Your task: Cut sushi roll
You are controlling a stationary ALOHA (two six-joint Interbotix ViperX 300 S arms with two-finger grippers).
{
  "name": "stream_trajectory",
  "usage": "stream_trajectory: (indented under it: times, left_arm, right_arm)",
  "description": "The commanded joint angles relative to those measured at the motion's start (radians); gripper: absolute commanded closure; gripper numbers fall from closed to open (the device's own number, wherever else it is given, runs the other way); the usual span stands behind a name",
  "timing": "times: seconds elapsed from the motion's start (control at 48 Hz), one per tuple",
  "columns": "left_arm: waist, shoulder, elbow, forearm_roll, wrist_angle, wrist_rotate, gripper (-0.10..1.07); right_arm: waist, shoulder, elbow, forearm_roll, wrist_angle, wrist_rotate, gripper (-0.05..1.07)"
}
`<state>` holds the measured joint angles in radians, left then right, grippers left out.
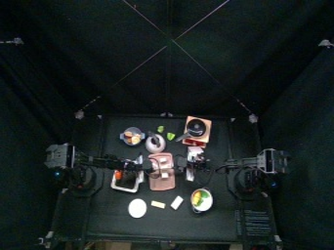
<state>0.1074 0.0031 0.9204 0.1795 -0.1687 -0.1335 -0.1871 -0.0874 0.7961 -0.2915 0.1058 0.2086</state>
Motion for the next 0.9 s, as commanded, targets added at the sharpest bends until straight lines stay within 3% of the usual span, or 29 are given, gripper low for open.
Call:
stream_trajectory:
  times: [0.0, 0.875]
  left_arm:
    - [-0.008, 0.005, 0.018, 0.002, 0.028, 0.002, 0.59]
    - [-0.008, 0.072, 0.020, 0.000, 0.029, 0.000, 0.59]
  right_arm:
    - [-0.020, -0.012, 0.002, 0.002, 0.023, 0.006, 0.73]
    - [-0.020, 0.061, -0.014, 0.003, 0.058, 0.005, 0.73]
